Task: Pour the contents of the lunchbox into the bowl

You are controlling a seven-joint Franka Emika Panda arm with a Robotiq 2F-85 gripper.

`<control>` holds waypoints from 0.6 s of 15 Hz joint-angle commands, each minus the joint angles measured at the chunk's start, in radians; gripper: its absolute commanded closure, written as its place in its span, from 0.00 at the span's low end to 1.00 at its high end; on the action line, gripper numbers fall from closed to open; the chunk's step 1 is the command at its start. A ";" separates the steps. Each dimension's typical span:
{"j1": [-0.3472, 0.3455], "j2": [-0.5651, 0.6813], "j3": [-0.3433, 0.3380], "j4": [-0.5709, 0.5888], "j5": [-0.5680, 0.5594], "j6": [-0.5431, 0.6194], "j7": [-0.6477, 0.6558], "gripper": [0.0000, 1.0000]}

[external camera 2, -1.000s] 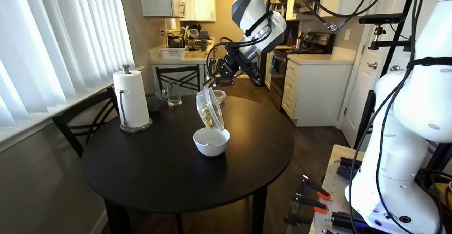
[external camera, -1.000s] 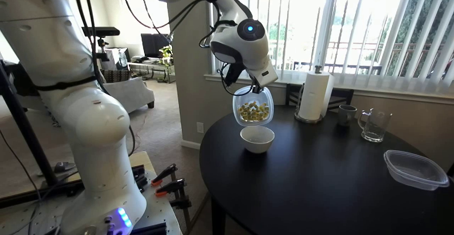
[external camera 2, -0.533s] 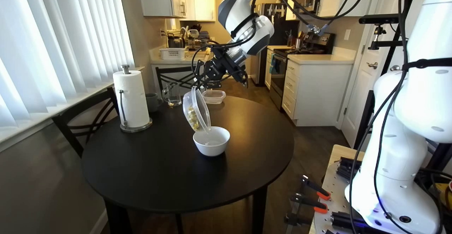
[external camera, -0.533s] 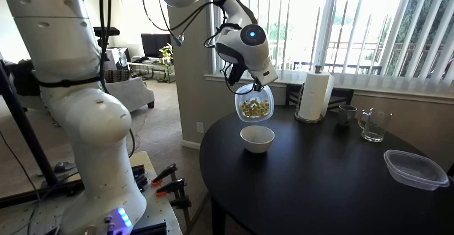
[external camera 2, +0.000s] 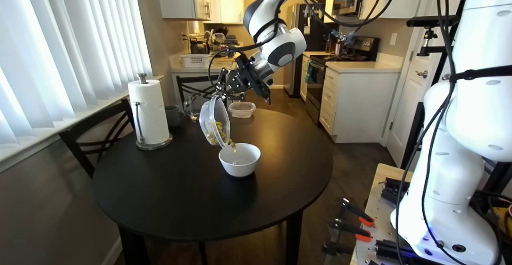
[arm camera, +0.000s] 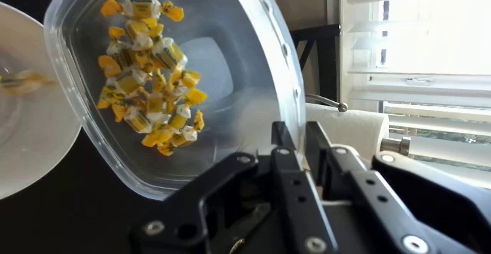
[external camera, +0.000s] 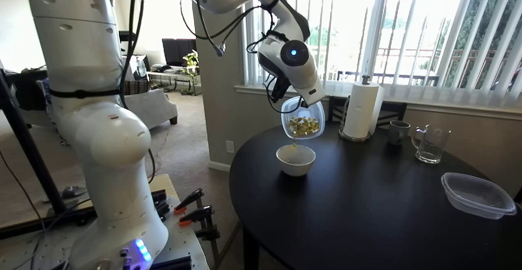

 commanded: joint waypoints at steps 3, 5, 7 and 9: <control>-0.026 0.071 -0.028 0.041 0.184 -0.018 -0.148 0.96; -0.030 0.084 -0.038 0.045 0.229 -0.023 -0.188 0.96; -0.029 0.082 -0.048 0.041 0.269 -0.026 -0.229 0.96; -0.026 0.074 -0.059 0.037 0.331 -0.019 -0.287 0.96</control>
